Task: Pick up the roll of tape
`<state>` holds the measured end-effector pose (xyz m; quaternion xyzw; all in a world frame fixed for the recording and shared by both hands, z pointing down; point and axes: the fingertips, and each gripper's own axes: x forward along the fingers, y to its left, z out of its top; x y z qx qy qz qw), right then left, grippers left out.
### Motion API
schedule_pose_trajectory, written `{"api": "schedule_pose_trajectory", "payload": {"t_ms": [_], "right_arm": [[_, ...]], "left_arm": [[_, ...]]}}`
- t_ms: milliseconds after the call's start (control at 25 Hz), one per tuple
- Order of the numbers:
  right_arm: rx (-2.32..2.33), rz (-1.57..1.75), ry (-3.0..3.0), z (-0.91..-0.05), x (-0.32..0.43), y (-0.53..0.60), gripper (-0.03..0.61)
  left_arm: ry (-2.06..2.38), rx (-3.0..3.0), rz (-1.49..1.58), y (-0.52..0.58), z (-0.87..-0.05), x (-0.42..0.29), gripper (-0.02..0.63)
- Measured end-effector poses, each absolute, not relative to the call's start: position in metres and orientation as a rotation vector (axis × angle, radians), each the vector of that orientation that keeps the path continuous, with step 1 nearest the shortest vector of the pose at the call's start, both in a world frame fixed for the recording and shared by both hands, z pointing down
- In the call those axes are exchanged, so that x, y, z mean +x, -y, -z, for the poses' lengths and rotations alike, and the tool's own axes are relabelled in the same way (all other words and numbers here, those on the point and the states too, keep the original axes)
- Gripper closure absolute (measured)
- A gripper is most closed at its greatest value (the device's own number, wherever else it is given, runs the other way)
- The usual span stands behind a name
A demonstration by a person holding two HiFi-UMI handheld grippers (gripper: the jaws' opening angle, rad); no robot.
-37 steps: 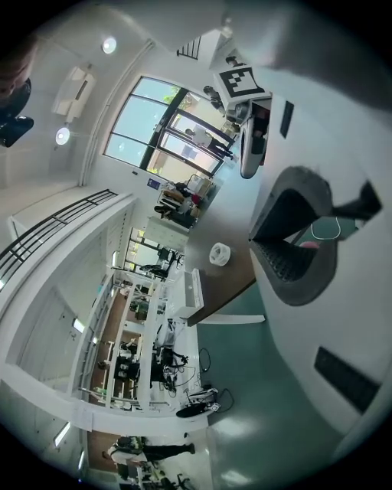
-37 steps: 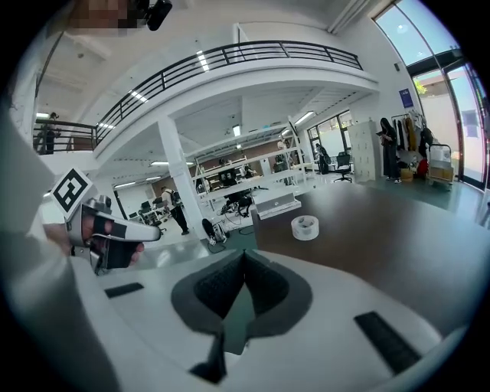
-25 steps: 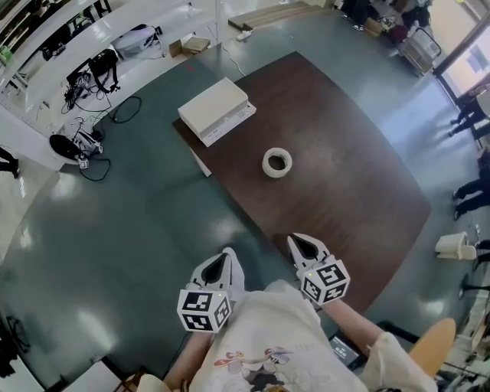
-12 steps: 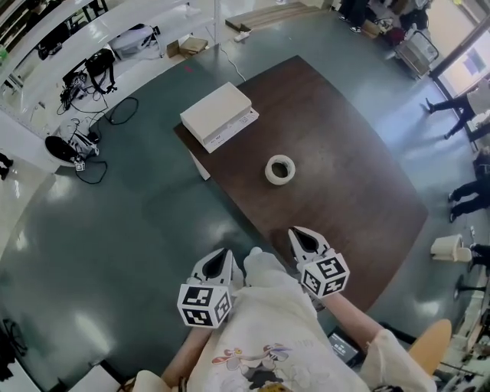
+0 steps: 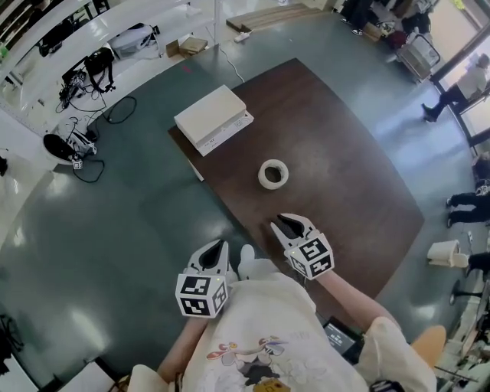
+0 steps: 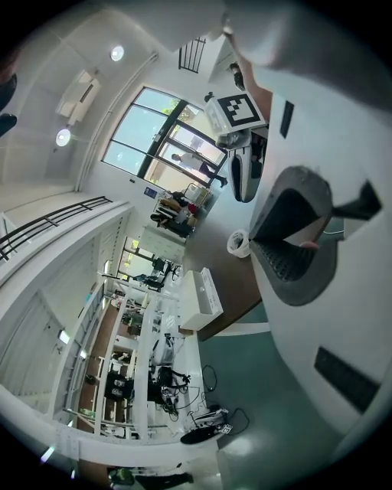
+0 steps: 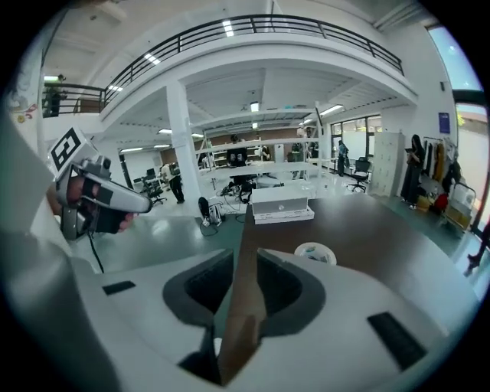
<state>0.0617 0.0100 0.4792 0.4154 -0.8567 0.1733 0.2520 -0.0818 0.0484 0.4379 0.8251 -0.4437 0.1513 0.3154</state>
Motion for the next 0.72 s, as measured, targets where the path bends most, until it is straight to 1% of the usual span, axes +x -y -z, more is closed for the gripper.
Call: {"api": "schedule_pose_trajectory", "payload": {"t_ms": [40, 160, 400, 720], "right_arm": [[1.099, -0.445, 2.327, -0.481, 0.061, -0.007, 0.468], [1.029, -0.390, 2.315, -0.489, 0.062, 0.007, 0.465], [0.869, -0.387, 2.250, -0.514, 0.060, 0.032, 0.465], [0.776, -0.341, 2.204, -0.533, 0.066, 0.062, 0.454]], "left_arm": [[1.171, 2.170, -0.393, -0.047, -0.438, -0.079, 0.609], [1.181, 2.166, -0.385, -0.041, -0.439, -0.074, 0.609], [1.183, 2.152, -0.402, -0.028, -0.440, -0.070, 0.609], [1.174, 2.152, -0.424, -0.019, -0.448, -0.056, 0.609]]}}
